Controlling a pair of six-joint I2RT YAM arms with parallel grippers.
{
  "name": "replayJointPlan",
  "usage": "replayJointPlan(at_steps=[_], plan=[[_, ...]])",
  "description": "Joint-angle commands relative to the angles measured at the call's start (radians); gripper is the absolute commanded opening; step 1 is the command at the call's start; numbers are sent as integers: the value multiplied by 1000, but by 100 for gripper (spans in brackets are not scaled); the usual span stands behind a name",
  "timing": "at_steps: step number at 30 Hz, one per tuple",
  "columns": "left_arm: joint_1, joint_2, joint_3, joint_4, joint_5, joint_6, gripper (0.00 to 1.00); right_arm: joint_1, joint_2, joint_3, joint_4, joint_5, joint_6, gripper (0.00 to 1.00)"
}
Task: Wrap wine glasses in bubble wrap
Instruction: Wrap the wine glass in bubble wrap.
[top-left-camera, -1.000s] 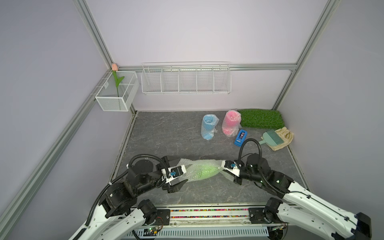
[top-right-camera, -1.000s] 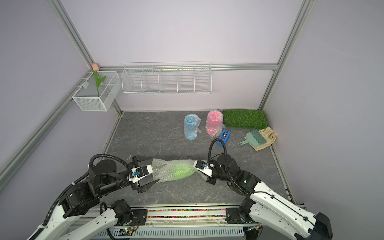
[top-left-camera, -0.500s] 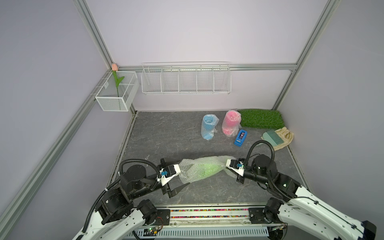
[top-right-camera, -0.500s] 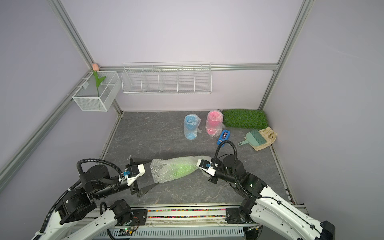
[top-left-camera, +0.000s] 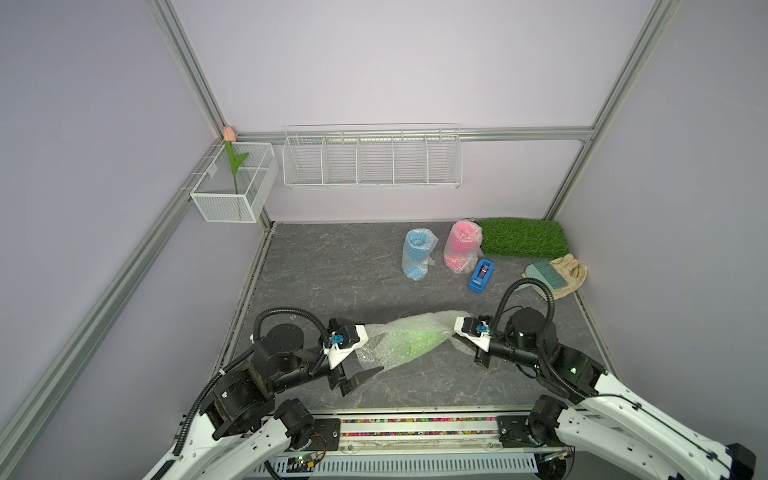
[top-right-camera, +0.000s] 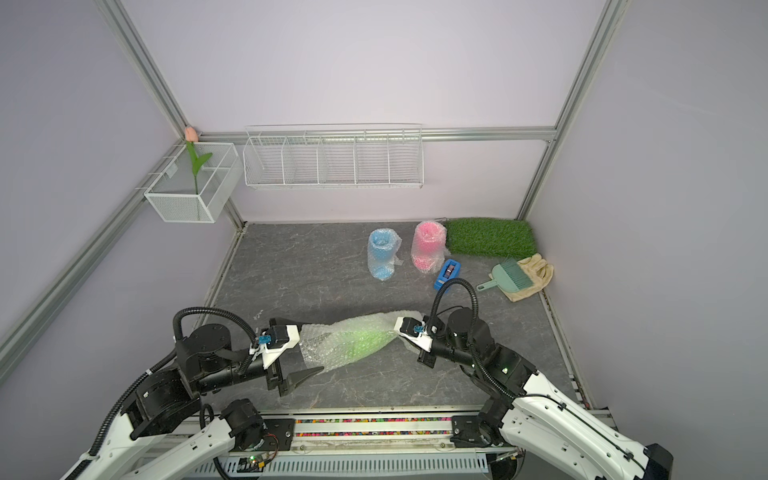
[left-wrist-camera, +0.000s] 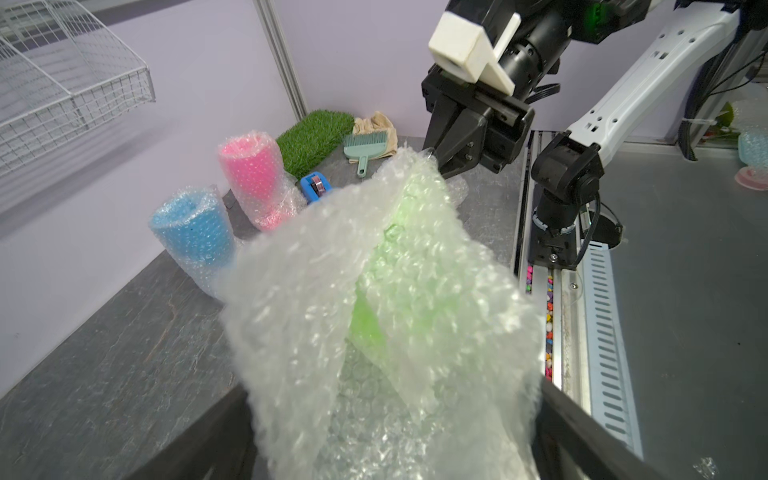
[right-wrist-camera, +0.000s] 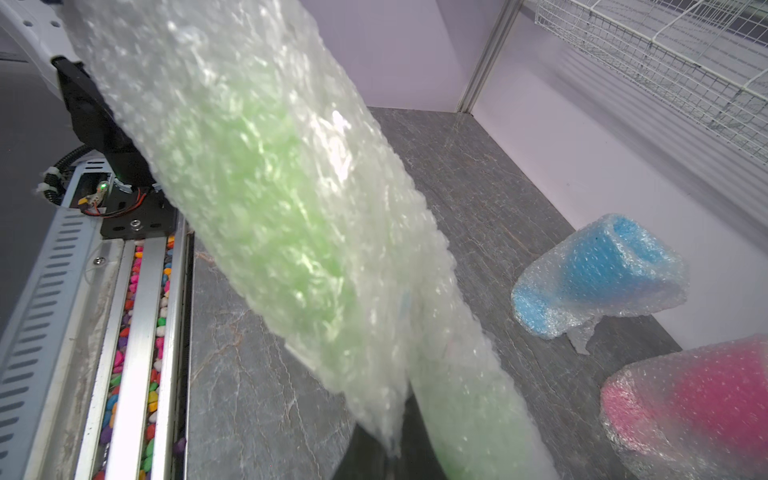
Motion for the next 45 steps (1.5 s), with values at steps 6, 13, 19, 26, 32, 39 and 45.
replayJointPlan(at_steps=[6,13,19,26,32,39,45], plan=[[-3,50,18,-23,-28,3,48,-3,20,28,-3,-41,23,7],[-2,61,75,-96,10,52,0,-2,95,1,48,-77,33,7],[-2,140,206,-180,-57,101,0,35,240,-119,349,-140,101,7],[-3,317,385,-297,-107,134,0,104,525,-195,765,-133,110,8],[-2,427,470,-354,-107,142,0,113,795,-218,1083,-142,93,8],[-2,565,472,-419,-127,142,0,109,1009,-235,1293,-126,85,8],[-2,658,400,-370,-138,134,0,94,1116,-265,1419,-132,115,7]])
